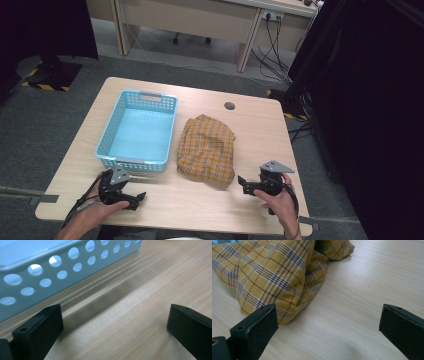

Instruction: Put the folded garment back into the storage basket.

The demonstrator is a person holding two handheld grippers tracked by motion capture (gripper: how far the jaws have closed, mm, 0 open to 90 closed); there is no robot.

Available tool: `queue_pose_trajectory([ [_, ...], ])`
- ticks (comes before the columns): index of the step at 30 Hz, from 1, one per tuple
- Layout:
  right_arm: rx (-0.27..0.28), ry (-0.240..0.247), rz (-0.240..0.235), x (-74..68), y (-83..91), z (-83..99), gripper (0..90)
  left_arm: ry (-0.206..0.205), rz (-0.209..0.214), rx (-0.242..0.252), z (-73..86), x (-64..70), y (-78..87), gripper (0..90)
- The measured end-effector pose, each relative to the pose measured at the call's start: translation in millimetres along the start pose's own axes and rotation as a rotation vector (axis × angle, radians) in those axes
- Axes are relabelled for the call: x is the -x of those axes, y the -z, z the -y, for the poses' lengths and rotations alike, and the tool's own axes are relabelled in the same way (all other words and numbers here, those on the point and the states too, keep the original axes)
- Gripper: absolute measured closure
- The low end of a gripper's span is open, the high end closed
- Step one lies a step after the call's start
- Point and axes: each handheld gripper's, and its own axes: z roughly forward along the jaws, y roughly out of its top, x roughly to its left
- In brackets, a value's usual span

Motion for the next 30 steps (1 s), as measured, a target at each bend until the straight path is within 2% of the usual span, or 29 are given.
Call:
queue_pose_trajectory([
  [14, 0.016, -0.011, -0.044, -5.8, -1.1, -8.5, 3.1, 0.0, 0.0, 0.0, 0.0, 0.0, 0.0, 0.0],
  [30, 0.048, -0.06, -0.147, -12.5, -8.1, -21.3, 3.1, 0.0, 0.0, 0.0, 0.0, 0.0, 0.0, 0.0],
])
